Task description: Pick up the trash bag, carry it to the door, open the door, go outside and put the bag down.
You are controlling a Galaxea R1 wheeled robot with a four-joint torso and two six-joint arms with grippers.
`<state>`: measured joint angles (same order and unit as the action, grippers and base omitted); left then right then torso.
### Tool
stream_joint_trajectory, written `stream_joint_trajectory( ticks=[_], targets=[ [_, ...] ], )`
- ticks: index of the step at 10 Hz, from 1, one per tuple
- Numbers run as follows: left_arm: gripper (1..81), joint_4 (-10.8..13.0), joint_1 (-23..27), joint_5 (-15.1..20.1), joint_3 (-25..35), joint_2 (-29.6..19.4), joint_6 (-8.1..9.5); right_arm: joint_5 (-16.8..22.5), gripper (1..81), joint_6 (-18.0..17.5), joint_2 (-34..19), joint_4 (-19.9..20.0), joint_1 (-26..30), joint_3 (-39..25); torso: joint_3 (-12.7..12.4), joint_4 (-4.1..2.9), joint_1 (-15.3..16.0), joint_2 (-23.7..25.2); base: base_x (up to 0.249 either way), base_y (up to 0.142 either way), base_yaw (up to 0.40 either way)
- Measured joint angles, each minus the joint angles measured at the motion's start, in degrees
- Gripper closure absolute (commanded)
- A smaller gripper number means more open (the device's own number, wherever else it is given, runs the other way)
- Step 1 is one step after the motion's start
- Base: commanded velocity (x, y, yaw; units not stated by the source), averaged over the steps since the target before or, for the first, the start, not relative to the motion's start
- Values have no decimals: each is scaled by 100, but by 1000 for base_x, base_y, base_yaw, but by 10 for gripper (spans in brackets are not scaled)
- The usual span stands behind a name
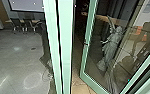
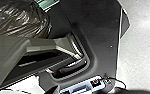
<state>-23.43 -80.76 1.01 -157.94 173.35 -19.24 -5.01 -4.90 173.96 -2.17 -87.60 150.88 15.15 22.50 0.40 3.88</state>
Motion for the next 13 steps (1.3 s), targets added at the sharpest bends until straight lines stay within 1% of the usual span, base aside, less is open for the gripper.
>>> stream_joint_trajectory(
  ticks=[4, 7, 9, 13],
  targets=[
    [811, 72, 39, 0, -2, 46, 0, -132, 10, 5, -37, -9, -43, 0, 0, 0, 0, 0, 0, 0, 0],
    [811, 72, 50, 0, -2, 60, 0, -127, 10, 20, -52, -48, -35, -2, 0, 0, 0, 0, 0, 0, 0],
    [811, 74, 50, 0, -2, 60, 0, -132, 10, 22, -37, -157, -18, -16, 0, 0, 0, 0, 0, 0, 0],
    [811, 74, 50, 0, -2, 61, 0, -135, 10, 20, -33, -152, -13, -26, 0, 0, 0, 0, 0, 0, 0]
  ],
)
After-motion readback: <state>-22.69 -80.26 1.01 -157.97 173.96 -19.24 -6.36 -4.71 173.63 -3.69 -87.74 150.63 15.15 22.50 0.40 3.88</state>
